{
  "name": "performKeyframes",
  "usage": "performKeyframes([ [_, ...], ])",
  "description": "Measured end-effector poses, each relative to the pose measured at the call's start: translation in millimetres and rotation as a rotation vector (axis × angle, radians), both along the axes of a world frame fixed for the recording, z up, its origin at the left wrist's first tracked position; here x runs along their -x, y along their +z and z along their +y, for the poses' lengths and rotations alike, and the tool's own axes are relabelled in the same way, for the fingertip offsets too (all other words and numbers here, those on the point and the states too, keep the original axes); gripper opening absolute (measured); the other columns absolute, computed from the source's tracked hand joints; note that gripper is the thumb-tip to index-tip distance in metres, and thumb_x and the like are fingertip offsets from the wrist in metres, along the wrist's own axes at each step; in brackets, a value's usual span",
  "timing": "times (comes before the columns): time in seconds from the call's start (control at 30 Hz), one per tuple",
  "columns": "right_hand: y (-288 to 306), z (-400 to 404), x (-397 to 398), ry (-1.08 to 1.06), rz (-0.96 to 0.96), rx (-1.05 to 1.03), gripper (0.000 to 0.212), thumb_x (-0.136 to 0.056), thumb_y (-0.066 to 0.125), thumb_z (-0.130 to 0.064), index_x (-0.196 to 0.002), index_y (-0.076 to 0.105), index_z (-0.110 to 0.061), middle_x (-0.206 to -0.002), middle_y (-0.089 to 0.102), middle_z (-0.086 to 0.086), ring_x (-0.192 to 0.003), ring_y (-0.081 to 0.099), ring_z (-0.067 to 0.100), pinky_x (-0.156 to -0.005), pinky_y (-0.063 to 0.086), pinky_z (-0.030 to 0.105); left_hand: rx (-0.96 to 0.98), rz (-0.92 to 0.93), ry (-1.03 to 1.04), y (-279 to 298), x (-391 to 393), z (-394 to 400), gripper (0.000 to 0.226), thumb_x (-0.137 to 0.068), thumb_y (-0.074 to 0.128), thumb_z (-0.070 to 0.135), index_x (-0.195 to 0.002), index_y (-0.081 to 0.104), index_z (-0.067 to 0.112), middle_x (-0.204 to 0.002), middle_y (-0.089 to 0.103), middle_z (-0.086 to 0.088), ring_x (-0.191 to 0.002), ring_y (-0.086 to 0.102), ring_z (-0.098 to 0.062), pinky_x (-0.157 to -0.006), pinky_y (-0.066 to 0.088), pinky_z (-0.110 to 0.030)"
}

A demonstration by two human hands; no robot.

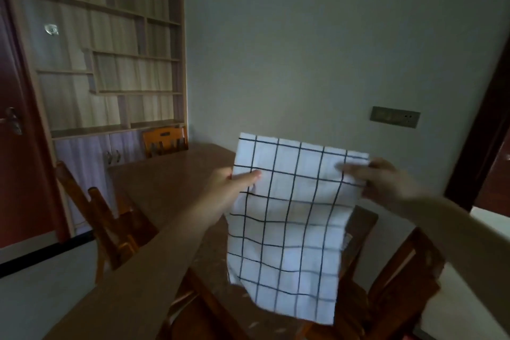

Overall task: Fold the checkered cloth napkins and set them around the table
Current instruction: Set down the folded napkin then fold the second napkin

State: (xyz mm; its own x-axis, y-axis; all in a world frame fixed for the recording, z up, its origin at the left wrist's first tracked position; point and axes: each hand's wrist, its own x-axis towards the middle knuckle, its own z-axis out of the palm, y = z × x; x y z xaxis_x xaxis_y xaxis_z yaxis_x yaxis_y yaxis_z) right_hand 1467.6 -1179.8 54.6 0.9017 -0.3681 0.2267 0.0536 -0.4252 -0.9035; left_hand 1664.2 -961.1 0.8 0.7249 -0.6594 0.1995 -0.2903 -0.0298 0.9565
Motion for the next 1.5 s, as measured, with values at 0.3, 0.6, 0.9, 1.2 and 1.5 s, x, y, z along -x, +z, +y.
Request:
performKeyframes([
  [0.3,-76,41,-6,-0.239,-0.148,-0.216,0.014,-0.089,0.065,-0.017,-0.094,0.073,-0.007,-0.082,0.077,0.000,-0.075,0.074,0.012,-0.058,0.056,0.019,0.019,0.143,0.026,-43,4,18,0.045,-0.064,0.071,0.068,-0.070,0.072,0.023,-0.080,0.055,-0.011,-0.075,0.051,-0.025,-0.067,0.040,-0.033],
  [0.6,-72,52,-10,-0.218,-0.191,-0.254,0.017,-0.092,0.062,-0.020,-0.096,0.073,-0.007,-0.088,0.078,-0.003,-0.084,0.073,0.009,-0.063,0.054,0.013,0.114,0.241,-0.001,-65,-6,25,0.050,-0.059,0.076,0.062,-0.088,0.077,0.022,-0.104,0.063,-0.033,-0.097,0.063,-0.046,-0.096,0.045,-0.053],
  [0.9,-66,50,-15,-0.227,-0.157,-0.209,0.023,-0.092,0.063,-0.021,-0.088,0.075,-0.002,-0.086,0.077,0.011,-0.084,0.074,0.026,-0.071,0.060,0.033,0.250,0.329,-0.071,-65,-8,27,0.032,-0.087,0.058,0.032,-0.100,0.070,0.005,-0.090,0.075,-0.012,-0.086,0.072,-0.025,-0.076,0.055,-0.037],
  [1.2,-64,47,-21,-0.251,-0.164,-0.297,0.030,-0.088,0.068,-0.024,-0.090,0.072,0.006,-0.097,0.070,0.030,-0.092,0.068,0.044,-0.088,0.053,0.058,0.228,0.509,0.006,-63,-9,26,0.052,-0.093,0.038,0.060,-0.109,0.063,0.017,-0.092,0.074,-0.006,-0.100,0.066,-0.028,-0.095,0.050,-0.049],
  [1.5,-88,19,-10,0.075,0.238,-0.181,0.013,-0.081,0.064,-0.025,-0.077,0.077,-0.024,-0.075,0.068,0.001,-0.071,0.065,0.023,-0.074,0.043,0.038,0.122,0.238,-0.064,-73,-10,37,0.026,-0.081,0.072,0.038,-0.069,0.069,0.014,-0.072,0.058,-0.014,-0.071,0.055,-0.029,-0.073,0.043,-0.038],
])
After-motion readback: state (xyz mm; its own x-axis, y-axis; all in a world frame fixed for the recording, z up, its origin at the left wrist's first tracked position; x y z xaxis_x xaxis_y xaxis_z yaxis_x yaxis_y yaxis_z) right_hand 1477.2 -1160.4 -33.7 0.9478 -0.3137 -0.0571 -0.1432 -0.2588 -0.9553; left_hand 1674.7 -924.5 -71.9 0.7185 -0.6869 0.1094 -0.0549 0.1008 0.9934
